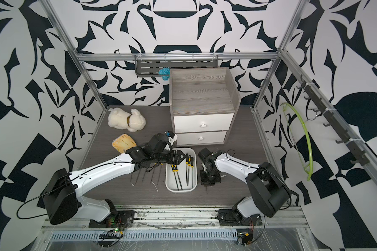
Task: Take the file tool out of the storage box
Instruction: Place the file tool at the center of the board.
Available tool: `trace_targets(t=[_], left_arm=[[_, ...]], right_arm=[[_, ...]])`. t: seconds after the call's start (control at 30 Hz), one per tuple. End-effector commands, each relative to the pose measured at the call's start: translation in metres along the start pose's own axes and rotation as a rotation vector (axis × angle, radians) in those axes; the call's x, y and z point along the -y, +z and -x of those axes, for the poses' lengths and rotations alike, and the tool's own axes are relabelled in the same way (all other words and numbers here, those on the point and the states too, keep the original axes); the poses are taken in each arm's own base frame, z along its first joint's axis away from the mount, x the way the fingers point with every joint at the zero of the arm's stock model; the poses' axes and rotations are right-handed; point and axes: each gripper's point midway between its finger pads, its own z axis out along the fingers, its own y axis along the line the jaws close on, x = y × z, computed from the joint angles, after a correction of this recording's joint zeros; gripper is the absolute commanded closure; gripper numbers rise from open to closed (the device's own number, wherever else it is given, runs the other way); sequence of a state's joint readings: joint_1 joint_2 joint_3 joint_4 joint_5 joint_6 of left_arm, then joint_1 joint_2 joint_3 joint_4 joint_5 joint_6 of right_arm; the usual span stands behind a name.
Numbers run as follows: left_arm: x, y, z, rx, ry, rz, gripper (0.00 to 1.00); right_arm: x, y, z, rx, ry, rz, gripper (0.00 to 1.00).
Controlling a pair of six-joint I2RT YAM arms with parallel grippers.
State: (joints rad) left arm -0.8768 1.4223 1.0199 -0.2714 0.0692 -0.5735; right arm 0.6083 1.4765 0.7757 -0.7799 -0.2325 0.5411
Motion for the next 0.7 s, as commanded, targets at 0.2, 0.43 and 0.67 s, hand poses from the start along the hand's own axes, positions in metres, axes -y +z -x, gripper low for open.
trace_targets(t=[0.2,0.43,0.67], left_arm=[[-0.002,0.008,-0.014,-0.064,-0.018,-0.004,0.22],[-0.008,0.019,-0.02,-0.106,-0.028,0.032,0.22],[-0.017,0.027,-0.023,-0.121,-0.043,0.082,0.22]], right_arm=[[-0.012,0.0,0.021,0.029,-0.019,0.02,0.95],[-0.002,0.001,0.026,0.072,-0.023,-0.027,0.91],[-0.004,-0.008,0.026,0.128,-0.038,0.003,0.8]])
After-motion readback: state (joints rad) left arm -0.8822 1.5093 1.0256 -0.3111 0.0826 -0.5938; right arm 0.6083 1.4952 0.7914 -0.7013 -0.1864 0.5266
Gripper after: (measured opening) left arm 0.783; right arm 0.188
